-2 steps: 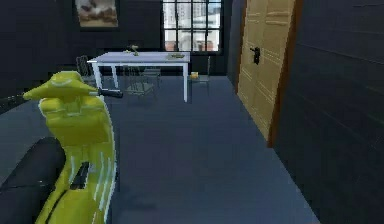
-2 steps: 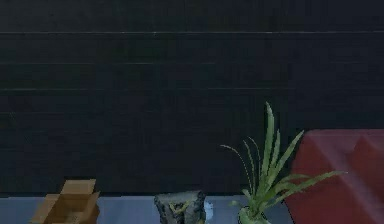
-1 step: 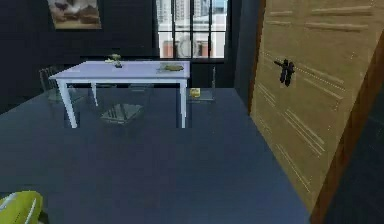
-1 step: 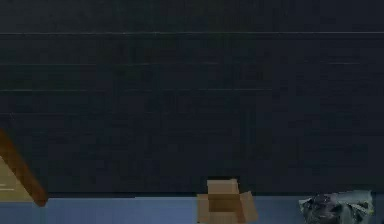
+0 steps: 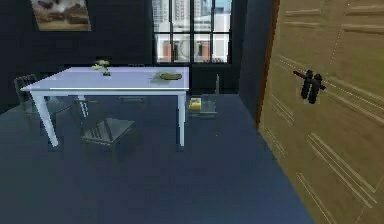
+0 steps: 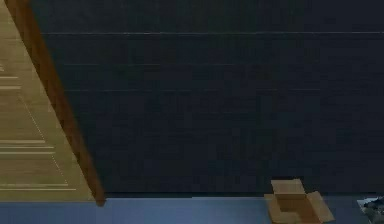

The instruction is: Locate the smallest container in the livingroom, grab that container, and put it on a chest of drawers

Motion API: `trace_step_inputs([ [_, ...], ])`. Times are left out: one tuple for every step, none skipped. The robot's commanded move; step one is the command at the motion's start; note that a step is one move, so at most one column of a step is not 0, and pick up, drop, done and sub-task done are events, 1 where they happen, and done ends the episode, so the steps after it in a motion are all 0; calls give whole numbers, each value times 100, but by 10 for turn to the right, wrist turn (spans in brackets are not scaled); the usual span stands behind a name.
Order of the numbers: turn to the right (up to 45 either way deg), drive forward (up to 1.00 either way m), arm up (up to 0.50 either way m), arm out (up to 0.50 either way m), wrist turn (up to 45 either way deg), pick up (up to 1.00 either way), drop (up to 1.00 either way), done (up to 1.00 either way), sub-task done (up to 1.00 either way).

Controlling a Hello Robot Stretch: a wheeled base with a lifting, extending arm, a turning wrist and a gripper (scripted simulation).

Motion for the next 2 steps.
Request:
trace_step_inputs([
  [-270, 0, 0, 0, 0, 0, 0, 0, 0],
  [0, 100, 0, 0, 0, 0, 0, 0, 0],
])
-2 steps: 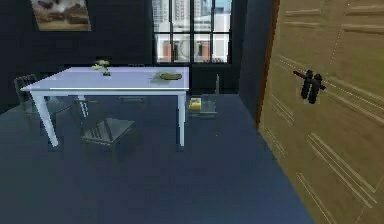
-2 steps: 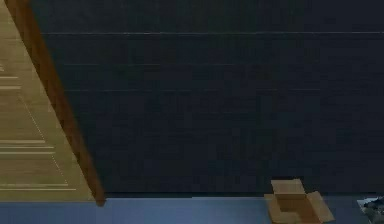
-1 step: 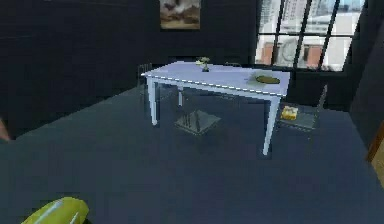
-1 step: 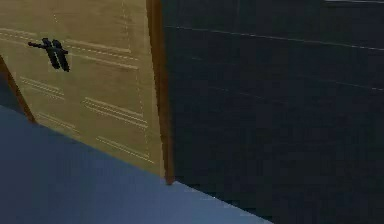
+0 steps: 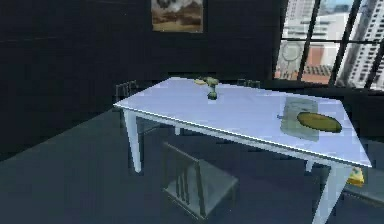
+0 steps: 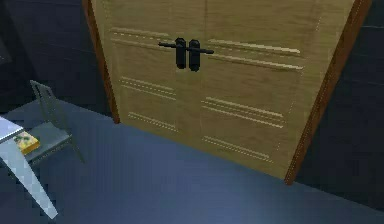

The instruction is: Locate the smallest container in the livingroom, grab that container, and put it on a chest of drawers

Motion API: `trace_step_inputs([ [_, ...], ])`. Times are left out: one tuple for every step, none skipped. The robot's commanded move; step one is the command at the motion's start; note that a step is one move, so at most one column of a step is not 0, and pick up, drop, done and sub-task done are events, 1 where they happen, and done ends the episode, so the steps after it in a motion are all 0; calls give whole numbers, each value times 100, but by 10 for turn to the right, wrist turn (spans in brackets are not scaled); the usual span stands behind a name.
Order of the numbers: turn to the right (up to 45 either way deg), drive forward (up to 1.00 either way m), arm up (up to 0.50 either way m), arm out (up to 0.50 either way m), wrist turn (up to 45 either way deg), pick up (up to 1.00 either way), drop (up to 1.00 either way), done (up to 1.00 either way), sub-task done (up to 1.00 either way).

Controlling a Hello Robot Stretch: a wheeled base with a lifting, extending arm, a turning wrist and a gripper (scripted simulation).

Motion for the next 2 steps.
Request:
trace_step_inputs([
  [-120, 0, 0, 0, 0, 0, 0, 0, 0],
  [0, 25, 0, 0, 0, 0, 0, 0, 0],
])
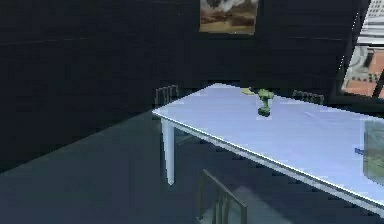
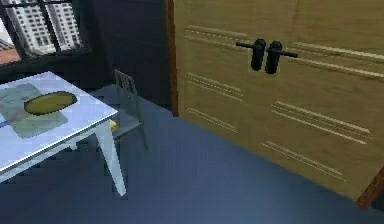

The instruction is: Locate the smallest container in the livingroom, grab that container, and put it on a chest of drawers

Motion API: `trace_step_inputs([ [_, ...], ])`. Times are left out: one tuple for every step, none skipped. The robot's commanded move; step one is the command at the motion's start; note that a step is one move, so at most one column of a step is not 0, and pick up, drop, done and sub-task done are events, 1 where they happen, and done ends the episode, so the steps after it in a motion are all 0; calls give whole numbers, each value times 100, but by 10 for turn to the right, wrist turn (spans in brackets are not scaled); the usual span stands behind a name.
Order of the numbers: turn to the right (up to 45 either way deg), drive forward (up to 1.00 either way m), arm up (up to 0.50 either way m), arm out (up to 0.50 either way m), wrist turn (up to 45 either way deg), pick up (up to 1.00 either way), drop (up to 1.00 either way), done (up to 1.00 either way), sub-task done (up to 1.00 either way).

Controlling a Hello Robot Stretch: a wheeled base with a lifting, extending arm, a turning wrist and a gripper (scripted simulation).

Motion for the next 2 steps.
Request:
trace_step_inputs([
  [-180, 0, 0, 0, 0, 0, 0, 0, 0],
  [0, 100, 0, 0, 0, 0, 0, 0, 0],
])
